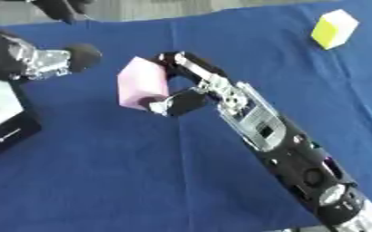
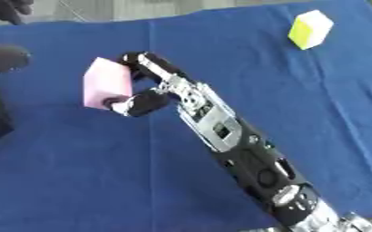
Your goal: Pick up the objects with one hand, pass them to the other hand, and then place them into the box on the other side of the table.
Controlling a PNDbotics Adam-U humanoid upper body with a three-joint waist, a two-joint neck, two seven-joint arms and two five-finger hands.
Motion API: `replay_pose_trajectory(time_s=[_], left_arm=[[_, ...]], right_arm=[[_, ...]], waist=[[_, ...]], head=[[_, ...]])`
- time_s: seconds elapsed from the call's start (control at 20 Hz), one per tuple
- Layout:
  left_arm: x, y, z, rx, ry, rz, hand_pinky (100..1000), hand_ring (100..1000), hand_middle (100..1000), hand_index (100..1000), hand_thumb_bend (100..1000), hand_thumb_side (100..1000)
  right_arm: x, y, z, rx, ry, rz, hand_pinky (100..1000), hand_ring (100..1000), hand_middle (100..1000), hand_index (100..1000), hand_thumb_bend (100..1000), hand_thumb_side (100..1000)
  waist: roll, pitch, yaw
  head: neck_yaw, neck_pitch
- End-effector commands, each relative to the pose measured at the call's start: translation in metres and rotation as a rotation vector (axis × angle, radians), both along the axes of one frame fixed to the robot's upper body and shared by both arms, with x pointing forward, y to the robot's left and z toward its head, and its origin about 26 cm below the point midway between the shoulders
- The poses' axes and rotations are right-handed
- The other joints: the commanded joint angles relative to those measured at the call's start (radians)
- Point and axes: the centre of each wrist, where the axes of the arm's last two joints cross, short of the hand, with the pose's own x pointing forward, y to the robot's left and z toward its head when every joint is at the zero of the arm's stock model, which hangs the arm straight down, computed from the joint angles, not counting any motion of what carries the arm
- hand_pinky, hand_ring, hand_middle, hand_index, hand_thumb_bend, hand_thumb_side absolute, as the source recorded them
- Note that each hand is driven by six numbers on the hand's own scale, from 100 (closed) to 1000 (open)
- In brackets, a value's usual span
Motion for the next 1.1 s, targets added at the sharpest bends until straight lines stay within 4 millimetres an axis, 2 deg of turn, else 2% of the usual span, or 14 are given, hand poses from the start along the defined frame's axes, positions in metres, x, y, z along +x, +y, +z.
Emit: replay_pose_trajectory(time_s=[0.05, 0.35, 0.7, 1.1], left_arm=[[-0.005, -0.005, 0.006, 0.032, -0.035, 0.012, 750, 681, 682, 790, 538, 485], [-0.006, -0.018, 0.004, 0.104, -0.05, 0.026, 777, 721, 719, 805, 558, 486], [-0.006, -0.029, 0.004, 0.171, -0.068, 0.071, 776, 723, 716, 802, 539, 499], [0.013, -0.038, -0.011, 0.205, -0.005, 0.104, 764, 717, 710, 798, 541, 500]], right_arm=[[-0.001, 0.002, 0.009, 0.007, -0.05, -0.023, 786, 752, 596, 634, 100, 100], [-0.001, 0.008, 0.008, 0.004, -0.075, -0.062, 786, 752, 597, 634, 100, 100], [-0.002, 0.011, 0.007, -0.003, -0.111, -0.094, 785, 751, 598, 635, 100, 100], [-0.006, 0.02, 0.007, -0.009, -0.165, -0.118, 787, 752, 599, 636, 100, 100]], waist=[[0.013, -0.041, 0.004], [0.013, -0.046, 0.008], [0.013, -0.051, 0.011], [0.017, -0.058, 0.01]], head=[[-0.003, 0.005], [-0.006, 0.01], [-0.004, 0.008], [-0.004, 0.008]])
